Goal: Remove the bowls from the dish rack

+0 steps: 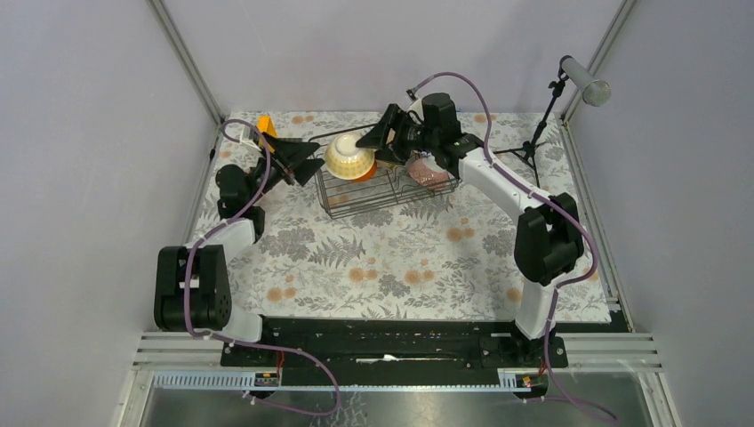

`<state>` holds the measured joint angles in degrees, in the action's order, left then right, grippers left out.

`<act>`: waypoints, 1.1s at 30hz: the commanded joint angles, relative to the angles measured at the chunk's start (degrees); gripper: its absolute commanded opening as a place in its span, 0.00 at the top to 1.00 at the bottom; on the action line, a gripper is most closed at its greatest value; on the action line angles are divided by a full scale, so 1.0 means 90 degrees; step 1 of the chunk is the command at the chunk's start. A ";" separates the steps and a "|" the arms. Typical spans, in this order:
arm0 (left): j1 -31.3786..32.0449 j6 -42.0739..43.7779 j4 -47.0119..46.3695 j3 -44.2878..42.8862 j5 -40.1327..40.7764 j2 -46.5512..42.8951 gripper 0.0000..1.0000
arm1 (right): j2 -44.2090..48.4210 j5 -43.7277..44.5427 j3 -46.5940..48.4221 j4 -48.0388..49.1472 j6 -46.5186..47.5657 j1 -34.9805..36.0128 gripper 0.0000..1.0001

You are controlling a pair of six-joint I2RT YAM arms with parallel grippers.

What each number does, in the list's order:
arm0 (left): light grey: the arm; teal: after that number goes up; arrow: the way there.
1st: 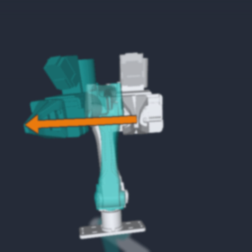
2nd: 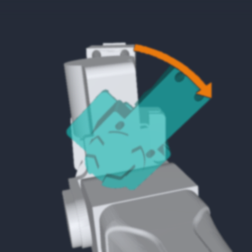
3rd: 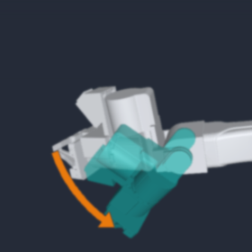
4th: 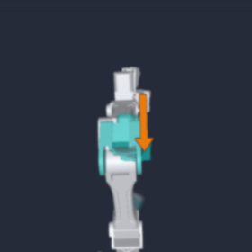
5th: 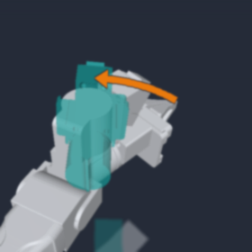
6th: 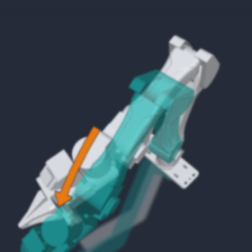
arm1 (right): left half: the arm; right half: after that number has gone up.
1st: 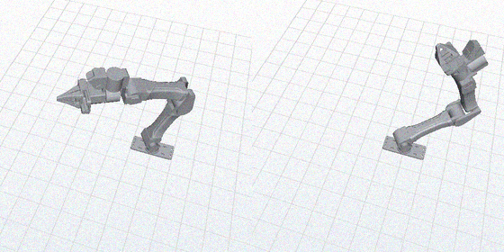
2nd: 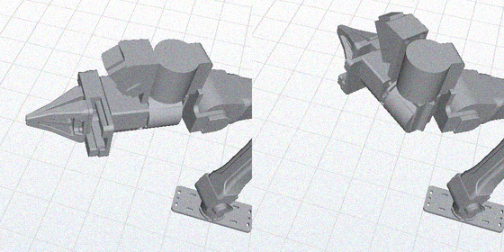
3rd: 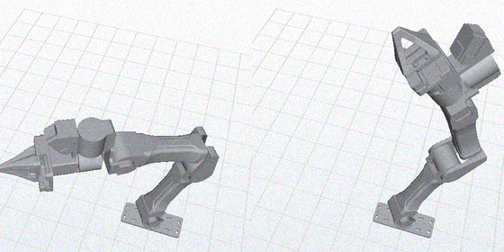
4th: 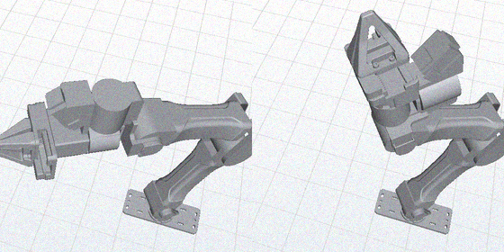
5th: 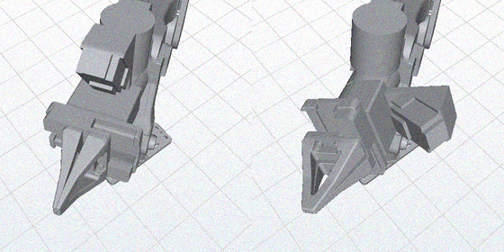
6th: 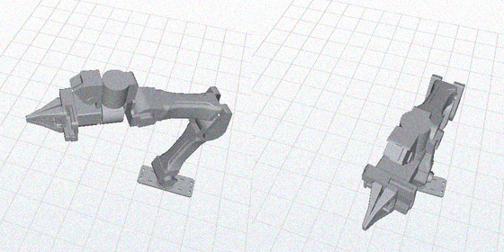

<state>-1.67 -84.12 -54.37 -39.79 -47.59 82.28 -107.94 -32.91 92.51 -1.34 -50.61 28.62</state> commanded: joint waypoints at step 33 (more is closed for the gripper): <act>0.0160 0.0520 0.0498 -0.0259 -0.0290 -0.0479 0.07 | 0.0669 -0.1009 -0.0268 0.1225 -0.0222 0.0040 0.38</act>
<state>-1.19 -77.08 -41.65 -39.31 -47.86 76.99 -105.45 -37.39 90.41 2.07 -50.06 28.08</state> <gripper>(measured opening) 0.938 0.727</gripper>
